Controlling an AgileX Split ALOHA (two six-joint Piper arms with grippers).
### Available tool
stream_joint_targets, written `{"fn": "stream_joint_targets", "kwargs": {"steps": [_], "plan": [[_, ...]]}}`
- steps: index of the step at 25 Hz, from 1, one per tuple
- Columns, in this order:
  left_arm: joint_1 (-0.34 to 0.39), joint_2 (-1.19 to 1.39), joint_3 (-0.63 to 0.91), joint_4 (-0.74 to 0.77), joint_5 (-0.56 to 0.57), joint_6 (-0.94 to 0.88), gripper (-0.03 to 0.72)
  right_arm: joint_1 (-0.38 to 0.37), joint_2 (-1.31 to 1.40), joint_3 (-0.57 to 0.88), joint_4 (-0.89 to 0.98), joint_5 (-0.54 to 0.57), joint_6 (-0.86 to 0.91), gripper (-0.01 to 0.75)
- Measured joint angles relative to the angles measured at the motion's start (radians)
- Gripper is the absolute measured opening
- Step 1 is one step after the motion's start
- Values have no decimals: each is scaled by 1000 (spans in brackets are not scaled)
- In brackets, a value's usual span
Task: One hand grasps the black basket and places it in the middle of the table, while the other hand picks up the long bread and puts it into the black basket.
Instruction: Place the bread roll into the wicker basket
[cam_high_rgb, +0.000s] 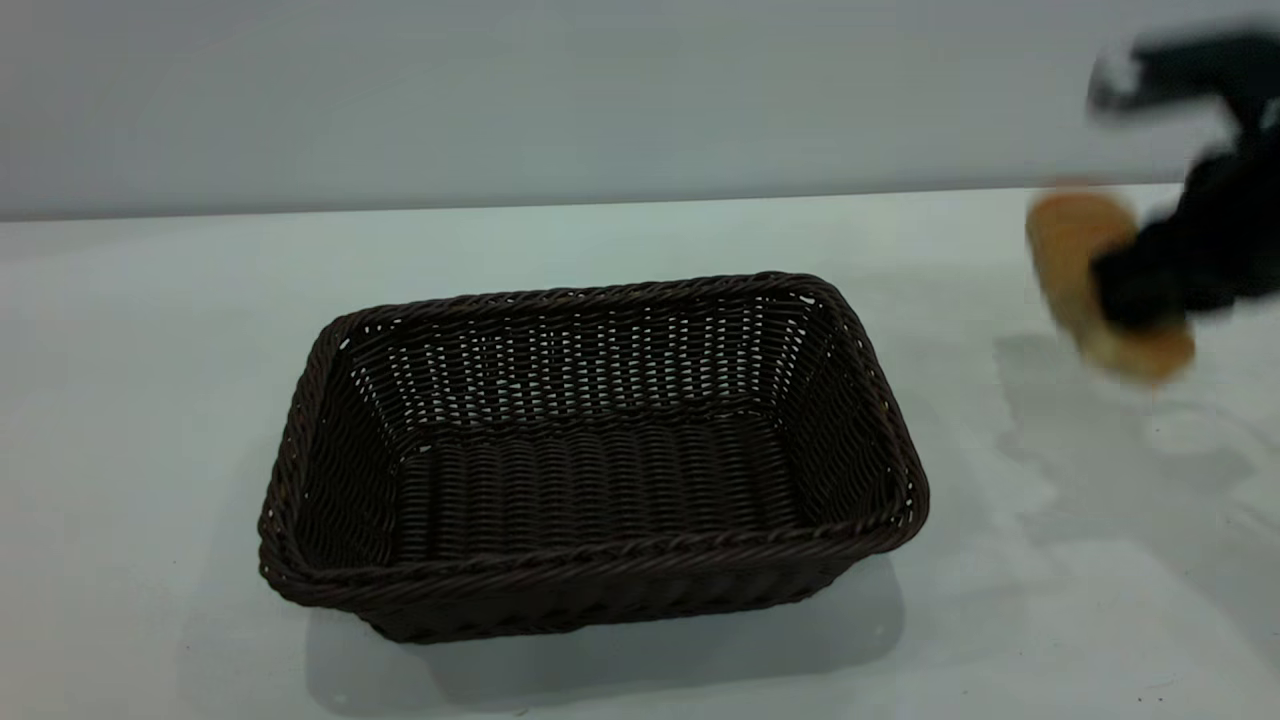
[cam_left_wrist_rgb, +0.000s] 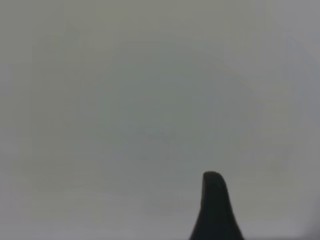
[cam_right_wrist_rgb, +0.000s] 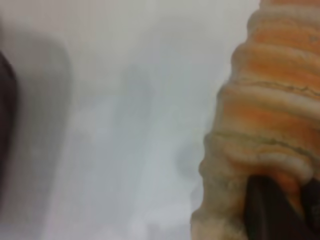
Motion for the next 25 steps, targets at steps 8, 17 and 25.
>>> {"fn": "stream_joint_targets", "kwargs": {"steps": [8, 17, 25], "plan": [[0, 0, 0, 0, 0, 11, 584, 128, -170, -80, 12, 249, 3, 37], [0, 0, 0, 0, 0, 12, 584, 374, -35, -80, 84, 200, -45, 37], [0, 0, 0, 0, 0, 12, 584, 409, 118, -80, 285, 190, -225, 37]]}}
